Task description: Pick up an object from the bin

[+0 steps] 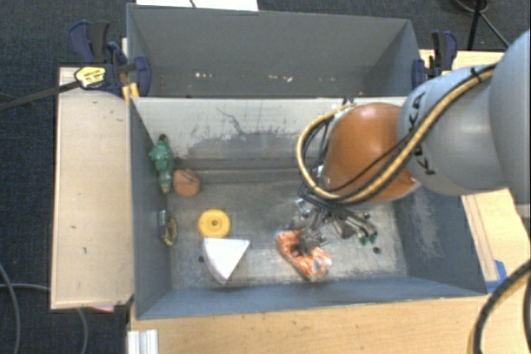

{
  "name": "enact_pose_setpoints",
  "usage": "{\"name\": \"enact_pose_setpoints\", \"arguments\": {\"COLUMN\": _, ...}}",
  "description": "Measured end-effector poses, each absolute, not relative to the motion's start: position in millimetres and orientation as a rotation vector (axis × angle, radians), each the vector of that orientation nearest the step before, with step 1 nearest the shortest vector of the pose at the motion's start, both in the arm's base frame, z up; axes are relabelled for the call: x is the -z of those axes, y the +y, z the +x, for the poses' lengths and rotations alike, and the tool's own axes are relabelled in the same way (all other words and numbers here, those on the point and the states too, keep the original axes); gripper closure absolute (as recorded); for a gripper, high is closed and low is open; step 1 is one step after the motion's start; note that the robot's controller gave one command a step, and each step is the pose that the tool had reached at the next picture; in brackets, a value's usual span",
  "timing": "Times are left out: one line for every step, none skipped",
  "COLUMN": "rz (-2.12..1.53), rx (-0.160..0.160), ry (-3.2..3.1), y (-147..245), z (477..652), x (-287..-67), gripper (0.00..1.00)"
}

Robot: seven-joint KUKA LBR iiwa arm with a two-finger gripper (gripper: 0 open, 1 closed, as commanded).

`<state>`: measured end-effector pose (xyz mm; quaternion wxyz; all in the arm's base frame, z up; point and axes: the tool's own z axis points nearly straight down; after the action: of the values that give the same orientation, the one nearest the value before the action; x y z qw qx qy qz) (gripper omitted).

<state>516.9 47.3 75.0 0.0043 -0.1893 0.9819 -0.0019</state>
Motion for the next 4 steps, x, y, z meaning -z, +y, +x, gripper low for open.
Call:
{"name": "enact_pose_setpoints", "arguments": {"rz": -0.592, "rx": 0.006, "ry": 3.077, "y": 47.3, "z": 517.0, "x": -75.1, "gripper": 1.00}}
{"name": "enact_pose_setpoints", "arguments": {"rz": -0.500, "rx": -0.001, "ry": 3.099, "y": 29.6, "z": 530.6, "x": -195.5, "gripper": 1.00}}
{"name": "enact_pose_setpoints", "arguments": {"rz": -0.499, "rx": -0.001, "ry": 3.099, "y": 29.7, "z": 530.6, "x": -195.4, "gripper": 1.00}}
{"name": "enact_pose_setpoints", "arguments": {"rz": -0.640, "rx": -0.004, "ry": 3.077, "y": -2.0, "z": 528.2, "x": -230.3, "gripper": 1.00}}
